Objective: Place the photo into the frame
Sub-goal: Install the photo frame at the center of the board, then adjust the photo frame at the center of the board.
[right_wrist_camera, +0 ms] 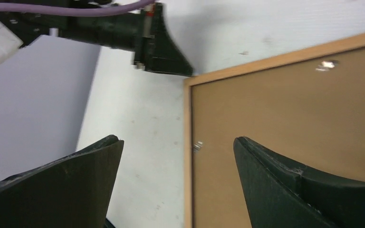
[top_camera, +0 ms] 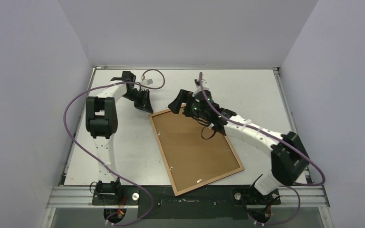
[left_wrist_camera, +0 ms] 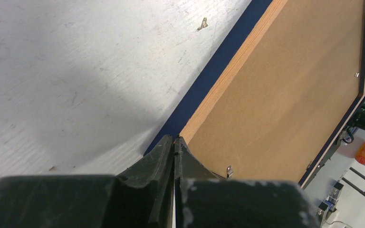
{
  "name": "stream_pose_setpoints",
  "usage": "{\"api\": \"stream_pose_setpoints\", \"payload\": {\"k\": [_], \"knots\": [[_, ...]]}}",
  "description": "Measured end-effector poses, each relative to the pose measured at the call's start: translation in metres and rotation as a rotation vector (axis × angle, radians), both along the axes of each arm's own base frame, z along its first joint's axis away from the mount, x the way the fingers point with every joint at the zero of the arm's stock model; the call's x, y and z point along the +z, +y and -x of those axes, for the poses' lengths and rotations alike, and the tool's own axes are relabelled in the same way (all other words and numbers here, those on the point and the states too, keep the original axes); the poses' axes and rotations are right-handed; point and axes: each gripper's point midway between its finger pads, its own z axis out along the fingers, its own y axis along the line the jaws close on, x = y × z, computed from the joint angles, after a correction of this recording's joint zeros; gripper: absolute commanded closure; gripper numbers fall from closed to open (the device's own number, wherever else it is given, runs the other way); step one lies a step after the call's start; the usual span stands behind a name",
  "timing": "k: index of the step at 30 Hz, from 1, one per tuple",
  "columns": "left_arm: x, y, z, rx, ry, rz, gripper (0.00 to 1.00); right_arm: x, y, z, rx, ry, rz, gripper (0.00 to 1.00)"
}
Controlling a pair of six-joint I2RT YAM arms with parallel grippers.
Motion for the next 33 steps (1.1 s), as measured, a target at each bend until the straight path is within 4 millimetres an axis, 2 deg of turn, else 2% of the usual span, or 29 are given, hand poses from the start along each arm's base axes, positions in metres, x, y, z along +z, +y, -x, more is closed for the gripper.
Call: {"api": "stream_pose_setpoints", "payload": {"k": [2,4,6,9,12,14,18,24,27,33], "knots": [[0.005,0.004,-0.001,0.008,0.007,-0.002,0.91,0.010,-0.037,0.005,-0.063,0.000,0.065,0.10],[0.013,0.006,-0.007,0.014,-0.010,-0.003,0.80,0.005,-0.076,0.017,-0.129,0.038,0.147,0.10],[0.022,0.007,-0.017,0.017,-0.042,-0.002,0.73,-0.015,-0.113,0.042,-0.176,0.118,0.251,0.10],[0.035,0.004,-0.028,0.014,-0.086,-0.001,0.70,-0.051,-0.159,0.089,-0.209,0.275,0.390,0.10],[0.043,-0.004,-0.033,-0.003,-0.114,0.002,0.67,-0.074,-0.193,0.130,-0.240,0.402,0.460,0.10],[0.046,-0.014,-0.036,-0.024,-0.130,0.005,0.64,-0.081,-0.211,0.155,-0.265,0.462,0.476,0.10],[0.038,-0.042,-0.036,-0.089,-0.132,0.006,0.59,-0.092,-0.232,0.187,-0.296,0.548,0.476,0.10],[0.011,-0.074,-0.019,-0.178,-0.084,-0.021,0.59,-0.118,-0.240,0.222,-0.298,0.685,0.449,0.10],[0.007,-0.076,-0.019,-0.189,-0.079,-0.034,0.59,-0.125,-0.241,0.233,-0.297,0.737,0.446,0.10],[0.004,-0.071,-0.024,-0.184,-0.091,-0.053,0.62,-0.131,-0.240,0.241,-0.288,0.782,0.437,0.10]]}}
